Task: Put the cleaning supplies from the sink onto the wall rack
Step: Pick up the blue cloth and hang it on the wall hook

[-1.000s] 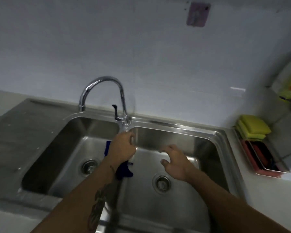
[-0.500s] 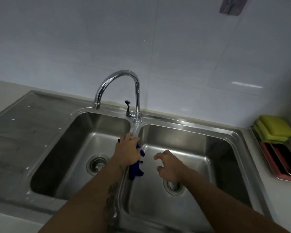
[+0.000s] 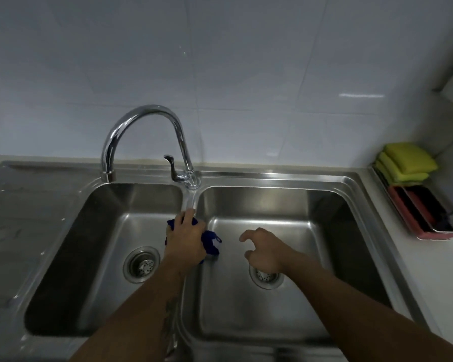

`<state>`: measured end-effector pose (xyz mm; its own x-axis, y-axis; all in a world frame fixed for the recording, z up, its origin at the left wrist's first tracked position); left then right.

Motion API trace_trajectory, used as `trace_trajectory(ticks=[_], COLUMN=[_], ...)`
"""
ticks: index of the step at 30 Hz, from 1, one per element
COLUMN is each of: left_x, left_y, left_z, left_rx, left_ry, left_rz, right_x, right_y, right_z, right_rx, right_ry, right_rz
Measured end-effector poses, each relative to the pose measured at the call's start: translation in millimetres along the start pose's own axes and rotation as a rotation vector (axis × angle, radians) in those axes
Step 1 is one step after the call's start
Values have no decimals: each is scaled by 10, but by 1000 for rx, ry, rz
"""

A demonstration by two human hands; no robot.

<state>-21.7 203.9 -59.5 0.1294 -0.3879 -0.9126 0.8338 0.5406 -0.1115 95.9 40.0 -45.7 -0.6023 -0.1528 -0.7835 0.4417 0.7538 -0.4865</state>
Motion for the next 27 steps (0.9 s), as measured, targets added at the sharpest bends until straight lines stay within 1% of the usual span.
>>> trace_trajectory(ticks=[3,6,9,12,17,22,24,27], left_x=[-170,-447,-728,-1034,-1460,-1800,-1950,-2203], left_y=[-55,-156,-259,-325,-389,-346,-333,-336], left_z=[23,89,209,451,923,1242,1376,1623], left_rx=[141,251,300,353,489,543,513,489], left_ry=[-30,-39,-56,-123,-218,-290,-397,-629], left_rz=[71,190,268,330,397,443,456,459], right_x=[-80,-143,-174,-181,-226,-271,-277,-298], right_y=[-116,-237,-349,-434,-519,-582,-609,-628], right_z=[-34,-57,-81,-136,-245,-100,5,141], right_rx=[-14,-25,-33,-40,-7,36,57,100], right_ry=[6,1,30,67,213,302,354,421], right_rz=[33,70,95,107,125,112,118,150])
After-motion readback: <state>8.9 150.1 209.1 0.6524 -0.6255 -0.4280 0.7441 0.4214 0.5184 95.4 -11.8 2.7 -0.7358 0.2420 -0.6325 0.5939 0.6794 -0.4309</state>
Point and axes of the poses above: each hand's wrist, its own y-axis towards the middle knuckle, its own x-axis out of the palm, z = x × y, the point moved 5 cm from there along y, towards the middle knuckle, and after that the axes turned 11 degrees about -y, right-handed, at the moved point
